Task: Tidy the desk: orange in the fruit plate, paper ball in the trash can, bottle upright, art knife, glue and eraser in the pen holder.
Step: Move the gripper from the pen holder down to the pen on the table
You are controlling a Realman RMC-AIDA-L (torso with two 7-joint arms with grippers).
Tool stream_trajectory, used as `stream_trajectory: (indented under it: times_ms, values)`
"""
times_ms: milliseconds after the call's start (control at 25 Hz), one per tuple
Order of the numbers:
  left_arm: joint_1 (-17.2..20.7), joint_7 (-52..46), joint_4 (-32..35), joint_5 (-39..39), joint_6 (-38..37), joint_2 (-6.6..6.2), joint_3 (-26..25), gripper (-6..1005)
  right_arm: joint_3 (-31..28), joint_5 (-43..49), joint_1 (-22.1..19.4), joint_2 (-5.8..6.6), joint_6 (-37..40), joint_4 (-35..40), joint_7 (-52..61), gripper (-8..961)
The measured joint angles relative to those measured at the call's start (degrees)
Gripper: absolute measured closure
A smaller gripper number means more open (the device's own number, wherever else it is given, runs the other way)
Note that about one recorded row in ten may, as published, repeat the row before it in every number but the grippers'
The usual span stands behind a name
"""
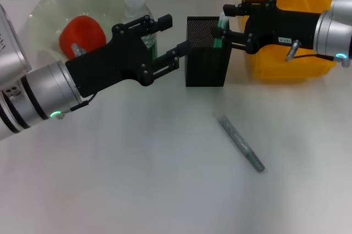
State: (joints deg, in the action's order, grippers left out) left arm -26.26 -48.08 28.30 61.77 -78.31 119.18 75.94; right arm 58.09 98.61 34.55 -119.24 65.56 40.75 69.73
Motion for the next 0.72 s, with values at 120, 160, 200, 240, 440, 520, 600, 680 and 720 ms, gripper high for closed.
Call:
stream_trajectory:
  times_ms: [120,160,200,240,440,520,600,680,720]
  values:
    - [0.0,0.0,0.0,0.0,0.0,0.0,0.0,398,0.0,-0.1,-0.4,-0.04,0.2,1.2,0.0,401]
    - [0.0,0.0,0.0,-0.1,0.0,0.0,0.0,398,0.0,0.0,-0.7,-0.06,0.4,1.8,0.4,401]
    - [0.0,0.0,0.0,-0.1,0.0,0.0,0.0,398,0.0,0.0,-1.2,-0.08,0.8,2.8,1.2,401]
    - [0.0,0.0,-0.1,-0.1,0.0,0.0,0.0,398,0.1,0.0,-1.9,-0.1,1.2,4.3,2.7,401]
    - [0.1,0.0,-0.1,-0.2,-0.4,0.0,0.0,398,2.8,1.1,-7.4,0.1,3.5,16.5,15.0,400]
    - [0.2,0.0,-0.1,-0.2,-0.4,0.0,0.2,398,3.0,3.2,-10.4,0.12,6.0,23.9,21.1,400]
    - [0.2,0.0,-0.1,-0.2,-0.4,0.0,0.4,398,2.5,5.3,-12.2,0.01,9.1,29.6,26.4,400]
    - [0.3,0.2,-0.1,-0.2,-0.3,0.0,0.7,397,1.2,8.1,-12.5,0.01,13.5,33.9,33.3,400]
    - [0.3,0.2,-0.1,-0.2,-0.3,0.0,0.7,397,0.3,10.5,-12.0,0.04,16.5,35.9,37.6,401]
